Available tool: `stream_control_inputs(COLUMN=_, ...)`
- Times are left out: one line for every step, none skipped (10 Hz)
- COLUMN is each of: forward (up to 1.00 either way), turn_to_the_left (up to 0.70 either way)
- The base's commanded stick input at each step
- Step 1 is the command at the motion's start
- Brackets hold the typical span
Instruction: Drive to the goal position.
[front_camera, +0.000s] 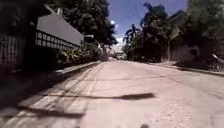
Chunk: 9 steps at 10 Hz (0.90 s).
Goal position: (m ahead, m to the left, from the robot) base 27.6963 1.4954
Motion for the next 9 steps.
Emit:
stream_control_inputs(forward=1.00, turn_to_the_left=0.00)
stream_control_inputs(forward=1.00, turn_to_the_left=0.00)
stream_control_inputs(forward=1.00, turn_to_the_left=0.00)
stream_control_inputs(forward=1.00, turn_to_the_left=0.00)
stream_control_inputs(forward=1.00, turn_to_the_left=0.00)
stream_control_inputs(forward=1.00, turn_to_the_left=0.00)
stream_control_inputs(forward=1.00, turn_to_the_left=0.00)
stream_control_inputs(forward=1.00, turn_to_the_left=0.00)
stream_control_inputs(forward=1.00, turn_to_the_left=0.00)
